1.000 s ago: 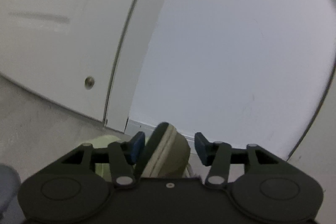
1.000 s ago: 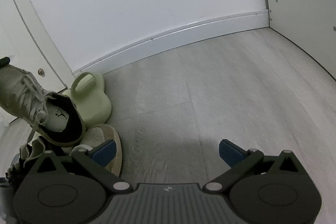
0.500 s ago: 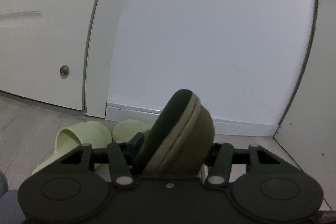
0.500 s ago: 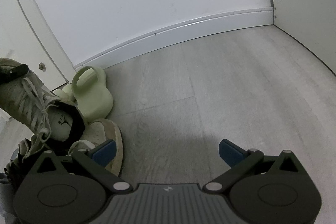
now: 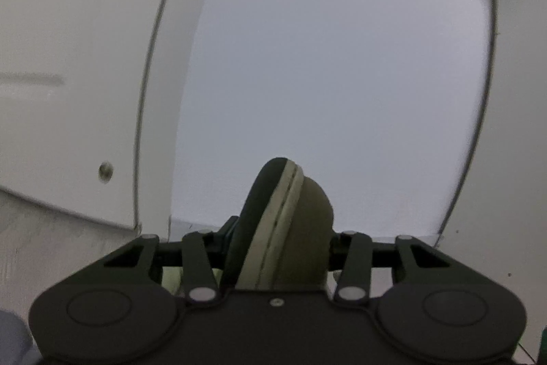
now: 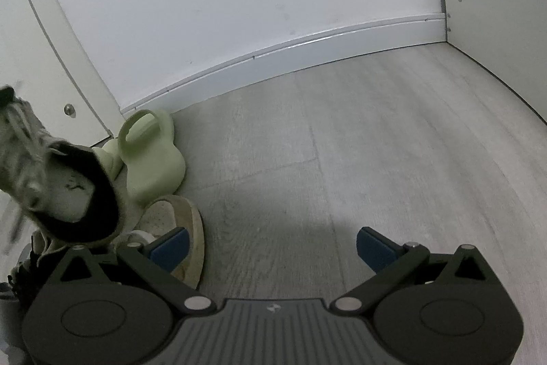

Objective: Organize scattered shoes

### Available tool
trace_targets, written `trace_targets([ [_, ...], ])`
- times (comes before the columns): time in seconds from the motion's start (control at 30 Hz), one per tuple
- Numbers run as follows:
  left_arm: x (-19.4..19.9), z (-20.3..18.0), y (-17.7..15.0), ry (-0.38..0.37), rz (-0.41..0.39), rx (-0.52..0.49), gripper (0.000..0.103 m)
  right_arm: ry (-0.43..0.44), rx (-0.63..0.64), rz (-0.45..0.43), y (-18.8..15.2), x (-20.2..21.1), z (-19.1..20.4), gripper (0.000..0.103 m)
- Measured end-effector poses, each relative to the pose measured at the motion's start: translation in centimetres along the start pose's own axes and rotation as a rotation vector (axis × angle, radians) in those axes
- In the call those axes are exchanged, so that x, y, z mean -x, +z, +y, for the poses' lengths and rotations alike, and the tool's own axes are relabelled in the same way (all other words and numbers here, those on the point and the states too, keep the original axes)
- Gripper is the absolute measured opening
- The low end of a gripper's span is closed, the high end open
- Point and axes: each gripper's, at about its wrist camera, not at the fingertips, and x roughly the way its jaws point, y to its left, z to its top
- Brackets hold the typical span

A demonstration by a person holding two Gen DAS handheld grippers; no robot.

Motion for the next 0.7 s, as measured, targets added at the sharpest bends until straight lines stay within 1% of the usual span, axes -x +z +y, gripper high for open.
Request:
trace_targets([
  [0.1, 1.0, -1.5, 1.1, -0.045, -0.031, -0.028, 0.046, -0.001, -0.004, -0.01, 0.0, 0.4, 0.1, 0.103],
  [0.2, 2.2, -3.5, 2.3, -0.13, -0.056, -0.033, 0.046, 0.0, -0.011, -0.021, 0.1, 0.8, 0.1, 0.103],
  [0.33, 3.0, -5.9, 3.0, -0.219, -0.063, -0.044, 0.046, -0.007, -0.015, -0.048, 0.3, 2.0, -0.3, 0.103],
  [0.37, 3.1, -6.8, 3.0, -0.255, -0.061, -0.048, 0.046, -0.013, -0.018, -0.059, 0.4, 2.4, -0.6, 0.103],
  [0.4, 3.2, -7.1, 2.9, -0.265, -0.058, -0.049, 0.046, -0.017, -0.022, -0.066, 0.5, 2.6, -0.8, 0.103],
  [0.47, 3.4, -8.8, 2.6, -0.331, -0.038, -0.049, 0.046, -0.032, -0.033, -0.086, 0.7, 3.5, -1.4, 0.103],
  [0.5, 3.5, -9.3, 2.4, -0.351, -0.029, -0.048, 0.046, -0.043, -0.04, -0.1, 0.8, 4.0, -1.9, 0.103],
  [0.57, 4.1, -11.3, 1.7, -0.428, 0.009, -0.037, 0.046, -0.076, -0.055, -0.123, 1.0, 5.2, -3.0, 0.103],
  [0.67, 4.6, -13.5, 0.6, -0.515, 0.056, -0.044, 0.046, -0.114, -0.072, -0.147, 1.1, 6.5, -4.4, 0.102],
  [0.7, 4.6, -14.0, 0.3, -0.537, 0.07, -0.049, 0.046, -0.152, -0.083, -0.158, 1.1, 7.3, -5.3, 0.103],
])
